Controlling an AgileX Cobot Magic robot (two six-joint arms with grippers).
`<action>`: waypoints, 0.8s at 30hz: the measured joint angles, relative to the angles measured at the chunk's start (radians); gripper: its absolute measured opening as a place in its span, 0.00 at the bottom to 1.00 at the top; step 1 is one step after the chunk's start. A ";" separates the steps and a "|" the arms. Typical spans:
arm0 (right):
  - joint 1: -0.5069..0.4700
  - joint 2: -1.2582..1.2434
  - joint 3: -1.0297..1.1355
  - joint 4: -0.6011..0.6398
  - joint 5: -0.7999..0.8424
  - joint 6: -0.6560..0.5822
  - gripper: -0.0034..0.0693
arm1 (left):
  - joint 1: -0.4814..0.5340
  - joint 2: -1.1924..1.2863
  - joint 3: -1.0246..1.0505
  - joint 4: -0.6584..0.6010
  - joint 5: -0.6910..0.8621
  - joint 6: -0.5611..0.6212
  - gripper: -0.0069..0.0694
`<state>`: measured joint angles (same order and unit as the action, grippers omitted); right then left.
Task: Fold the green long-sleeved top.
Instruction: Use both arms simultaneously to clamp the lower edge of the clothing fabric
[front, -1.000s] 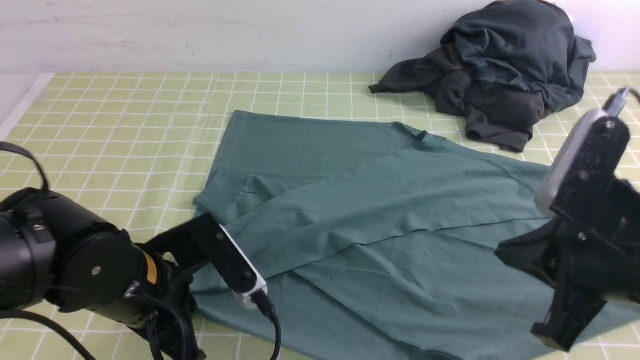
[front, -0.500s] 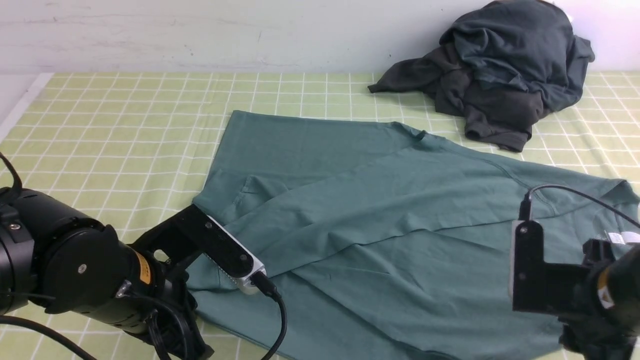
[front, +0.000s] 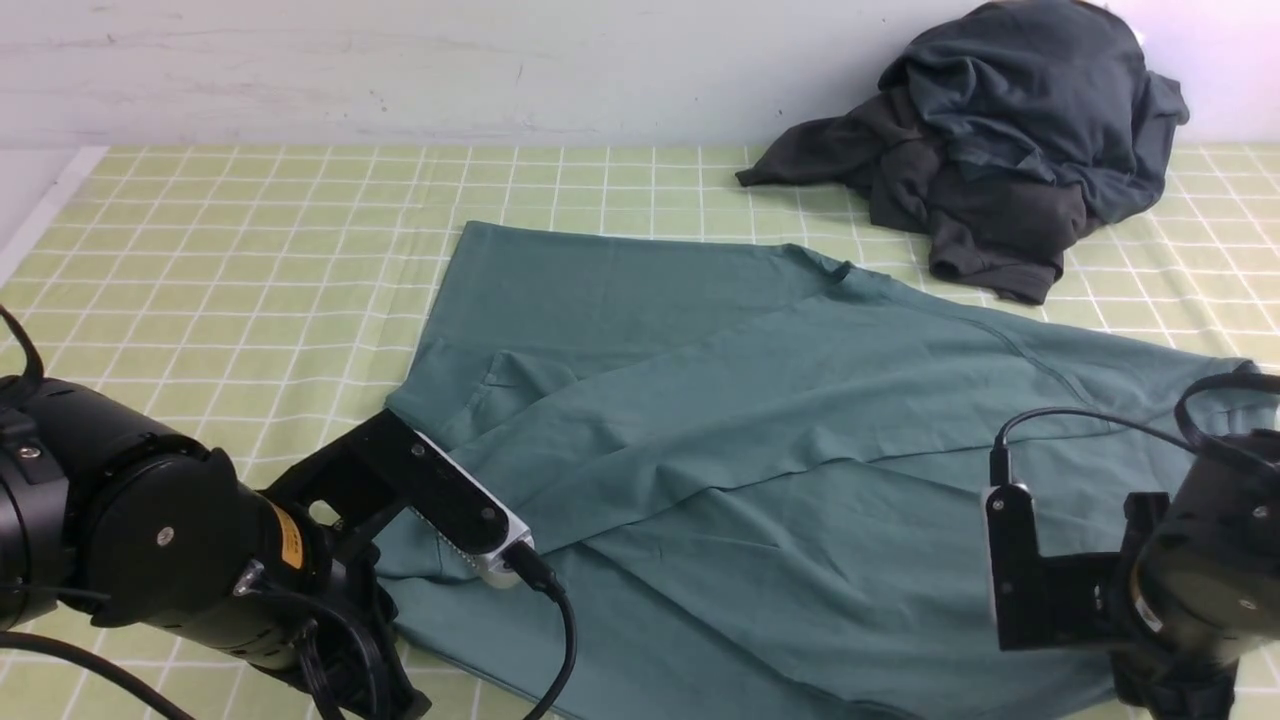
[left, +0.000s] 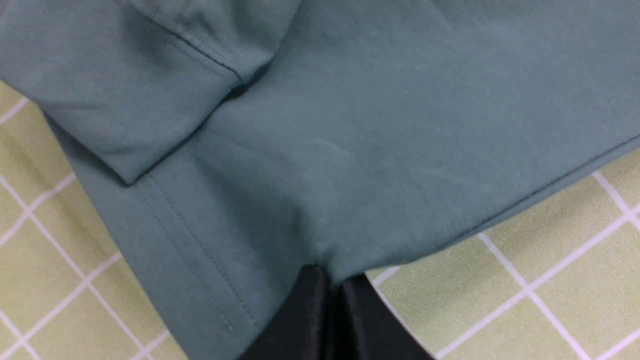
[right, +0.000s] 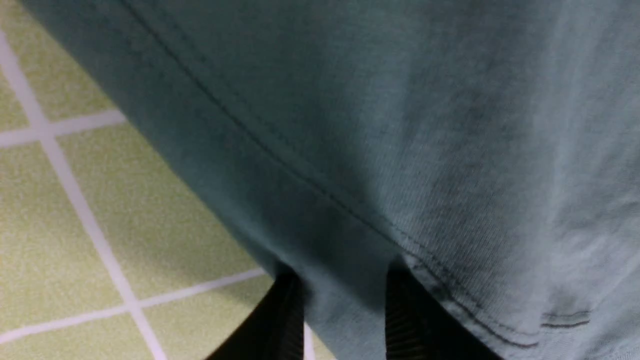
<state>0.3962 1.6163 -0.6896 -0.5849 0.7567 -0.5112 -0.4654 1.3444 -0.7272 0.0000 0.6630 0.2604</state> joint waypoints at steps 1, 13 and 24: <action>0.000 0.005 -0.004 0.000 0.003 0.000 0.37 | 0.000 0.000 0.000 0.000 0.000 0.000 0.09; 0.000 -0.122 0.005 -0.001 0.020 0.081 0.04 | 0.000 0.000 -0.038 -0.013 0.057 -0.030 0.09; 0.000 -0.180 0.006 0.056 0.024 0.096 0.07 | 0.000 0.000 -0.073 -0.019 0.089 -0.051 0.09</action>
<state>0.3962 1.4363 -0.6836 -0.5288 0.7809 -0.4157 -0.4654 1.3444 -0.8001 -0.0186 0.7521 0.2091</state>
